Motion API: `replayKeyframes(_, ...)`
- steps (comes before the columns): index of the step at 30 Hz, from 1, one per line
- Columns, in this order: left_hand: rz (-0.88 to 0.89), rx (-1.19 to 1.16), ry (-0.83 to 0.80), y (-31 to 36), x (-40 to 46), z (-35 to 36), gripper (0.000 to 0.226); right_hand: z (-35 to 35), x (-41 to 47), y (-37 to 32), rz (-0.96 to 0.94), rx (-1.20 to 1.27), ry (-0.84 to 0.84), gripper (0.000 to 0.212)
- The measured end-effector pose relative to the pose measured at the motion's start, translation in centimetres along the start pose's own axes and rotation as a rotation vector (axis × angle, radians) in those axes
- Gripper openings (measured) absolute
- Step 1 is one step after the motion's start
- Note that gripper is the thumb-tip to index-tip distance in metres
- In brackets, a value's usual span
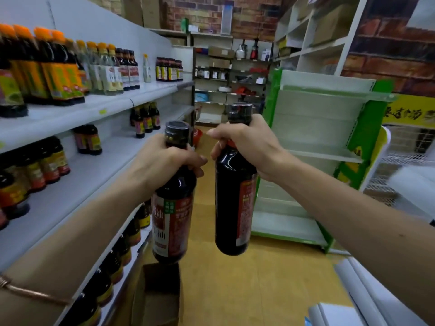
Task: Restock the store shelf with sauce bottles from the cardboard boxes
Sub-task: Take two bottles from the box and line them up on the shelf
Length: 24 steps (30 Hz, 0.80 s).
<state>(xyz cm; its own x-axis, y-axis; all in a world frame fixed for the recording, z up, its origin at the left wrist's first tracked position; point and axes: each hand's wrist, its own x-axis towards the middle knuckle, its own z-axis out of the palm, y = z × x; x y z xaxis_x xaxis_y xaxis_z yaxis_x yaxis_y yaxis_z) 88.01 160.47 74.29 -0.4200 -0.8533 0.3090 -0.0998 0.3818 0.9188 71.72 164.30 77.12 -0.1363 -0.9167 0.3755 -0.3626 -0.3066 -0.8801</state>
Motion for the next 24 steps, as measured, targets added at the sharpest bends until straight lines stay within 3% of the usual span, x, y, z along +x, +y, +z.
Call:
replayKeyframes(8,0.026,0.021,0.011,-4.2,15.1,1.4,0.019,-3.3,14.5,6.4,-0.03,-0.037,0.097,0.032)
replayKeyframes(12,0.007,0.019,0.053,-7.2,22.7,2.5,0.02,-5.1,21.6,11.0,-0.01,-0.028,0.041,0.04)
replayKeyframes(24,-0.085,-0.018,0.245,-14.2,51.1,6.8,0.037,-13.7,49.2,24.4,-0.051,0.044,-0.064,0.034)
